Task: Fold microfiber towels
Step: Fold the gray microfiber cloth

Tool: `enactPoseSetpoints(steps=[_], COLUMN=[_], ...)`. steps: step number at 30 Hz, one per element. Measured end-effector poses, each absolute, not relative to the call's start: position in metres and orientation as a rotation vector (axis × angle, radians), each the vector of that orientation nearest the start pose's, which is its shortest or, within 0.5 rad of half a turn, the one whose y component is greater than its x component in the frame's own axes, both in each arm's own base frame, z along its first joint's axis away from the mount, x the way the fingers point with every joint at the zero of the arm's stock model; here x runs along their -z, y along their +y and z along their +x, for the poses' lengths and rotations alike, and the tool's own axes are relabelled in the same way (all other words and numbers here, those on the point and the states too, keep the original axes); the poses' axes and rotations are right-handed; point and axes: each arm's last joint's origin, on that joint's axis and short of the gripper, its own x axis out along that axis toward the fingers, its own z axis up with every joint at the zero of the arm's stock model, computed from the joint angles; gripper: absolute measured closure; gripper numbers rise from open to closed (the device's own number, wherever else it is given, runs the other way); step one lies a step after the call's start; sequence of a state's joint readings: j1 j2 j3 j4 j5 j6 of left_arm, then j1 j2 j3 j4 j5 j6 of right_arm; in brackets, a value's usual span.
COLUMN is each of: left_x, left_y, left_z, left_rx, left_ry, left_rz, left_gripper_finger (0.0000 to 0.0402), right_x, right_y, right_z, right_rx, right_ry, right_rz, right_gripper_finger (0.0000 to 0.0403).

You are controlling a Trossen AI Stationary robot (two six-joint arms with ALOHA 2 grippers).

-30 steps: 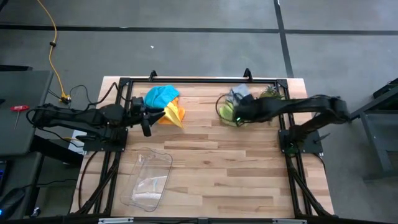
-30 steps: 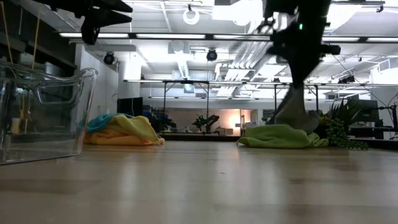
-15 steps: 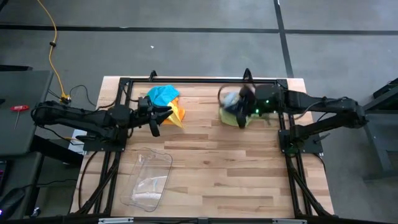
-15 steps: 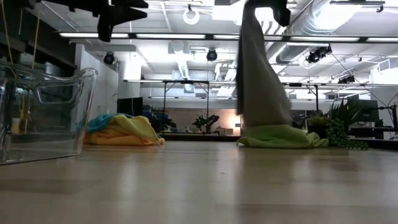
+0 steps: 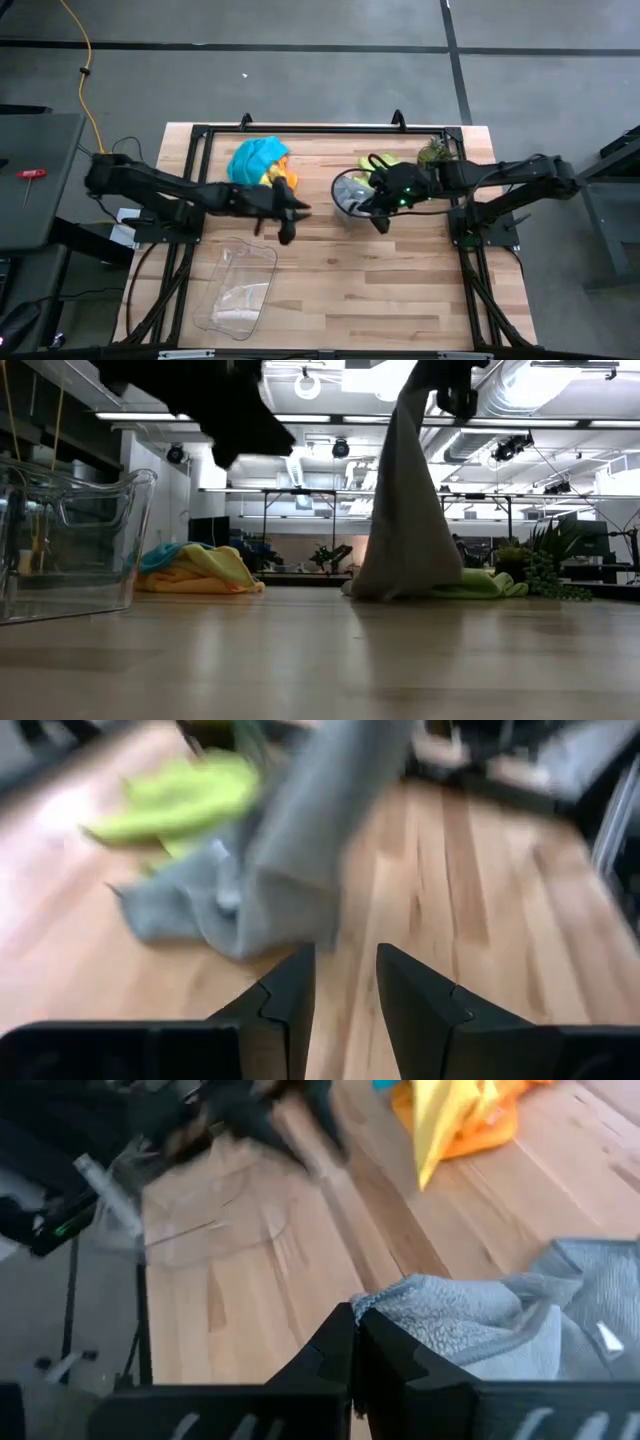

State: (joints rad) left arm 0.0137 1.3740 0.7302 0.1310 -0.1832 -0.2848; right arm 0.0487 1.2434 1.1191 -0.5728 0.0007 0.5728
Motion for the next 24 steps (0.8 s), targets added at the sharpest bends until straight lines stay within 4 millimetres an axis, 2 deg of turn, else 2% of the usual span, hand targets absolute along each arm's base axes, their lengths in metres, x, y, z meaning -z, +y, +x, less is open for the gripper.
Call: enactPoseSetpoints(steps=[3, 7, 16, 20, 24], left_x=[-0.194, -0.172, -0.136, -0.121, -0.112], left_y=[0.003, -0.002, 0.001, 0.003, 0.004], left_z=[0.301, 0.322, 0.369, 0.387, 0.402], left_rx=[-0.251, -0.259, -0.343, -0.364, -0.407], left_ry=[0.551, 0.555, 0.563, 0.583, 0.569], left_rz=[-0.235, -0.286, -0.265, -0.258, -0.239], left_gripper_finger=[0.0302, 0.0292, 0.0217, 0.0199, 0.0198], right_x=[-0.315, -0.312, -0.300, -0.297, -0.295], right_y=[0.011, 0.007, -0.010, -0.012, -0.012], right_z=[0.263, 0.265, 0.258, 0.260, 0.262], right_rx=[0.201, 0.284, 0.558, 0.577, 0.578], right_ry=[0.711, 0.702, 0.749, 0.756, 0.755], right_rz=[0.547, 0.590, 0.731, 0.738, 0.741], right_gripper_finger=[0.0403, 0.0403, 0.0403, 0.0403, 0.0403])
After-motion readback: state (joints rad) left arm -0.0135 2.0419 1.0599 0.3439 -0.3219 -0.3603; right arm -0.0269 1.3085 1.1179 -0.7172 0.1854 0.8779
